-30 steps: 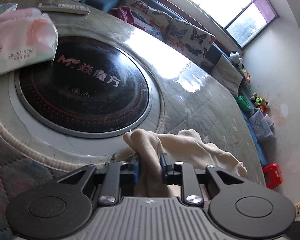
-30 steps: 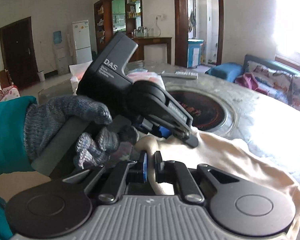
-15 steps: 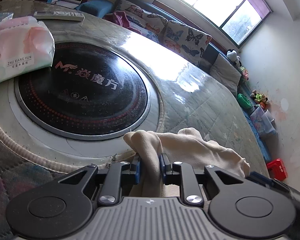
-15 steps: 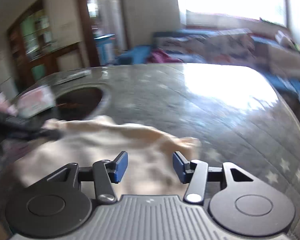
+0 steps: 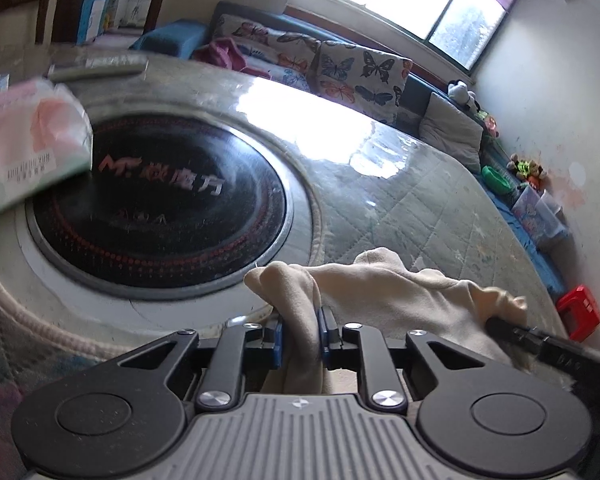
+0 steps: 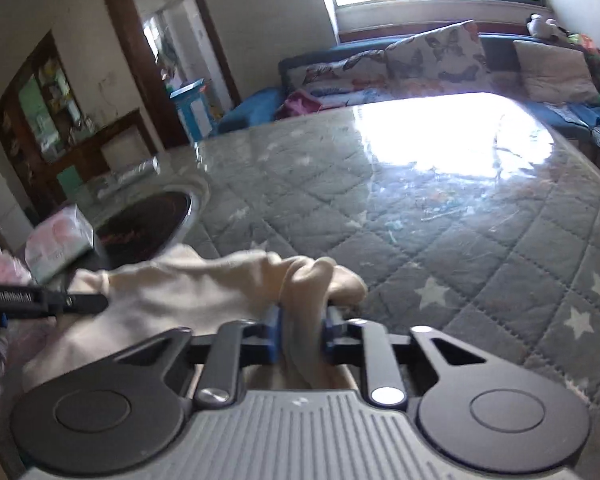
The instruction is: Fold clothes
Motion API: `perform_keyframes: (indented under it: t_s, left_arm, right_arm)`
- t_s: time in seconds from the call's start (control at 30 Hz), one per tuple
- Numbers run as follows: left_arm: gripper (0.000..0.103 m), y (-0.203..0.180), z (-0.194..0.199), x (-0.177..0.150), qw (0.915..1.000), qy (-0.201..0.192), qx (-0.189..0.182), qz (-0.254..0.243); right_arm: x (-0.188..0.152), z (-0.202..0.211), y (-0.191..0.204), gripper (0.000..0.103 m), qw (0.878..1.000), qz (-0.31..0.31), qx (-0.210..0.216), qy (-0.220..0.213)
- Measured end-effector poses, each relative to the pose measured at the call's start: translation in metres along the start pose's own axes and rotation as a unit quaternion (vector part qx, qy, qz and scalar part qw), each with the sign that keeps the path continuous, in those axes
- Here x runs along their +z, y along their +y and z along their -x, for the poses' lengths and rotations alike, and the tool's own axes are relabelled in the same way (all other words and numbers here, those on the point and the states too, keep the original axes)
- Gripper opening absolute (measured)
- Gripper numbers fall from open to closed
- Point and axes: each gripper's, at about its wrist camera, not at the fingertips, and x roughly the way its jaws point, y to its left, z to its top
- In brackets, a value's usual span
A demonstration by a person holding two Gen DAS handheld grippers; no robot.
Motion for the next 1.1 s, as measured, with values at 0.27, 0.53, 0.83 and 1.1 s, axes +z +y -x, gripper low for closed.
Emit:
perform_keyframes:
  t_s: [0.27, 0.53, 0.83, 1.1]
  left_arm:
    - [0.017, -0.034, 0.006, 0.037, 0.9973, -0.054, -0.002, -0.051]
    - [0.017, -0.070, -0.012, 0.087, 0.9911, -0.113, -0.002, -0.072]
    - [0.017, -0.087, -0.042, 0.110, 0.9848, -0.157, 0.009, -0.075]
    - [0.017, -0.094, -0.071, 0.123, 0.9805, -0.183, 0.019, -0.068]
  right_arm:
    - [0.029, 0.034, 0.016, 0.014, 0.996, 0.030, 0.006, -0.082]
    - [0.076, 0.037, 0.004, 0.014, 0.987, 0.036, -0.009, -0.158]
    - [0.100, 0.016, -0.033, 0.014, 0.973, 0.010, -0.014, -0.230]
    - [0.101, -0.011, -0.064, 0.014, 0.965, -0.030, -0.007, -0.262]
